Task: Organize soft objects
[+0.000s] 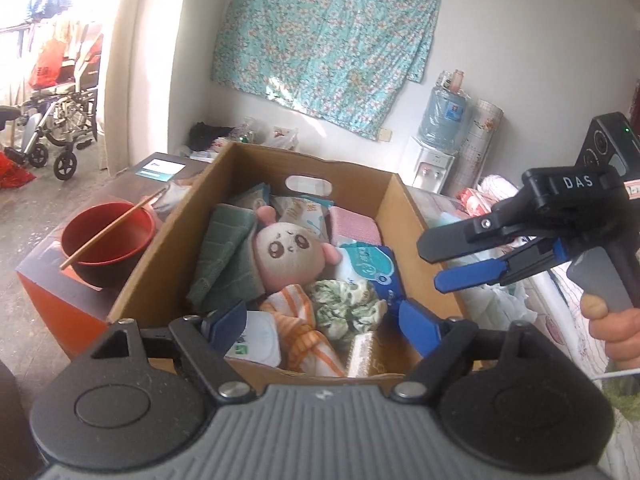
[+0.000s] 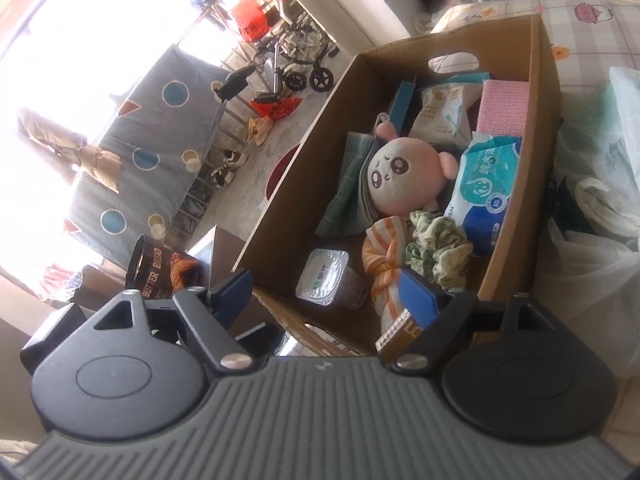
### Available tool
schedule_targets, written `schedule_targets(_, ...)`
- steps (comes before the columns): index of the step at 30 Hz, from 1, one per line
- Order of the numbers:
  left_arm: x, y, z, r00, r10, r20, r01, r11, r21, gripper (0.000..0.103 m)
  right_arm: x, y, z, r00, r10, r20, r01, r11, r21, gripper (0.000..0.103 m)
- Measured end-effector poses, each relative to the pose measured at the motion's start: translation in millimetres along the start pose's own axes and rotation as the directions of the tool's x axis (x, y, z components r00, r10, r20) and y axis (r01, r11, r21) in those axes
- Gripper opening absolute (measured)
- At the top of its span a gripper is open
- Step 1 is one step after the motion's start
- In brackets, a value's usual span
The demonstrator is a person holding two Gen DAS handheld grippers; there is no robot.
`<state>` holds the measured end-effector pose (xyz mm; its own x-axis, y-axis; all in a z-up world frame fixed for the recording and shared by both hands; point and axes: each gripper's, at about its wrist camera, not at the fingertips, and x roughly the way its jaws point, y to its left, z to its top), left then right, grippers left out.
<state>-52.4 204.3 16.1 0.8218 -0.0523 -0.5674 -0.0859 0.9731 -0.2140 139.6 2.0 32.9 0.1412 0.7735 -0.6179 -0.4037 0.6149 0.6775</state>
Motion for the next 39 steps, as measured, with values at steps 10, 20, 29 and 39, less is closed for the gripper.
schedule_targets(10, -26, 74, 0, 0.983, 0.181, 0.031, -0.175, 0.974, -0.143, 0.085, 118, -2, 25, 0.878, -0.050, -0.476, 0.088, 0.994, 0.058, 0.083)
schedule_targets(20, -22, 97, -1, 0.982, 0.185, 0.024, -0.177, 0.964, -0.197, 0.085, 166, -9, 28, 0.778, -0.206, -0.594, 0.238, 0.971, -0.025, 0.084)
schedule_targets(29, -18, 87, 1, 0.985, 0.169, 0.020, -0.163, 0.973, -0.166, 0.088, 148, 1, 32, 0.824, -0.275, -0.496, 0.273, 0.959, -0.078, 0.084)
schedule_targets(39, -27, 38, 13, 0.985, 0.150, 0.084, -0.148, 0.989, -0.027, 0.103, -15, 66, 3, 0.975, -0.138, 0.172, 0.171, 0.966, -0.194, 0.096)
